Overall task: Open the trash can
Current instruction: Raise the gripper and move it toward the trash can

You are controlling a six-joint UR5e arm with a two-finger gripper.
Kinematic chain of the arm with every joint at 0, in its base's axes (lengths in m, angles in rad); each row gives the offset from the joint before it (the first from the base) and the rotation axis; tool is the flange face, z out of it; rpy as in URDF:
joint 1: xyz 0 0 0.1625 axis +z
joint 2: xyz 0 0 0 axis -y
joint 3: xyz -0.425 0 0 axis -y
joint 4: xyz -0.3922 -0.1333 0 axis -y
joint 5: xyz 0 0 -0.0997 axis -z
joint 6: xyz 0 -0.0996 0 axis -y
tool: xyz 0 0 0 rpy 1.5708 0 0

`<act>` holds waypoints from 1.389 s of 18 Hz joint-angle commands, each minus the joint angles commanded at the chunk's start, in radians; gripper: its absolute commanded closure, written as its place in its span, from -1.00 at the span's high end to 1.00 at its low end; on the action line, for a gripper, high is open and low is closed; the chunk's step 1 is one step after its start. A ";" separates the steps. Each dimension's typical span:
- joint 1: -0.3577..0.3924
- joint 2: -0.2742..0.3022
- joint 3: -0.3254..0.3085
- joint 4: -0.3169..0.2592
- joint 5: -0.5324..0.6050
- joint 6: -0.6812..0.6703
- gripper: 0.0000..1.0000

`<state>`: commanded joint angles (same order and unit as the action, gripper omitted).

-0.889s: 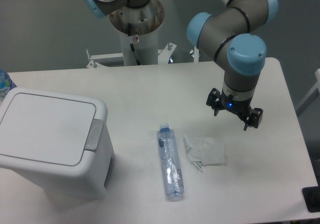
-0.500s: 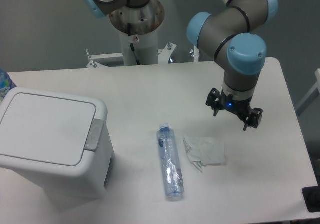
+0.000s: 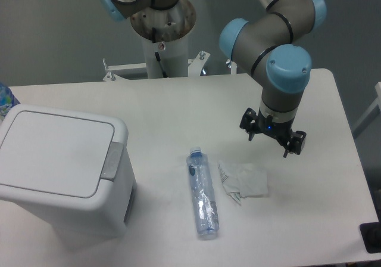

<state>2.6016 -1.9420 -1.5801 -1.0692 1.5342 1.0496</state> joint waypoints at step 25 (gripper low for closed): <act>-0.051 0.126 0.110 -0.002 -0.468 -0.554 1.00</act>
<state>2.5510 -1.8162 -1.4696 -1.0707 1.0663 0.4957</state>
